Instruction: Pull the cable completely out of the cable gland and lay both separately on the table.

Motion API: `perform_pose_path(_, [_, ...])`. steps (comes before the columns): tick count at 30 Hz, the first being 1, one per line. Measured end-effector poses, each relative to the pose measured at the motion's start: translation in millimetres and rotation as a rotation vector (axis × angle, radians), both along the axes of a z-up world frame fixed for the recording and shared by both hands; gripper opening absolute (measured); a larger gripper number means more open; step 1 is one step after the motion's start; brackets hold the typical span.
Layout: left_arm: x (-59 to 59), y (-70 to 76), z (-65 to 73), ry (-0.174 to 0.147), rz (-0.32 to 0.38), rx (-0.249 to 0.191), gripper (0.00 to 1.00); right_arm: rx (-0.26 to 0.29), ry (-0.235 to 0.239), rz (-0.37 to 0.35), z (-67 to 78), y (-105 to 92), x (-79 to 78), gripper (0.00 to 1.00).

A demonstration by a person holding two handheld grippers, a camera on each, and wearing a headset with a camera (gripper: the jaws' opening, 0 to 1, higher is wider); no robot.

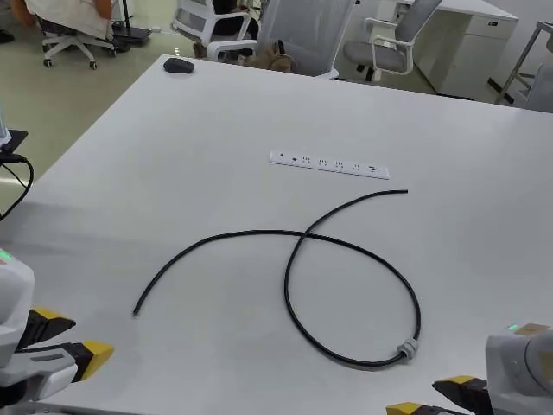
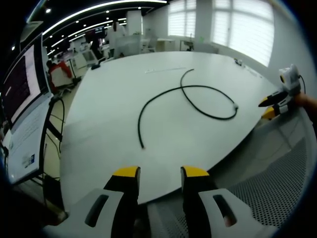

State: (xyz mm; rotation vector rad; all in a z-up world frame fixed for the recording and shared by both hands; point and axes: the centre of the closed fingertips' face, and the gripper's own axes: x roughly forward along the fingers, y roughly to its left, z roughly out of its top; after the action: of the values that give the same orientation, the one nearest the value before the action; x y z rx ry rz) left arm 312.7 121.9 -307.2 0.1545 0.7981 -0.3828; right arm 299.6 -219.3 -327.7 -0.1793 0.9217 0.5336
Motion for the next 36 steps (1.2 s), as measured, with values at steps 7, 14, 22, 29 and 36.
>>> perform_pose_path(7, [-0.2,-0.1,-0.1,0.001,-0.001,0.000,0.34,-0.002,-0.002,-0.003,0.1,-0.9,0.1,0.42])
perform_pose_path(14, [-0.5,-0.5,-0.6,0.004,-0.003,0.002,0.34,0.000,0.001,0.000,-0.2,-0.4,-0.2,0.42])
perform_pose_path(22, [-1.4,-0.6,-1.7,0.013,-0.006,0.004,0.33,0.003,0.002,0.002,-0.1,0.2,-0.3,0.41])
perform_pose_path(29, [-2.5,-1.2,-3.0,0.023,-0.013,0.007,0.31,0.014,0.013,0.016,-0.9,3.2,-1.8,0.39])
perform_pose_path(36, [-2.6,-1.6,-3.3,0.025,-0.016,0.006,0.31,0.012,0.012,0.016,-0.6,3.5,-1.6,0.39])
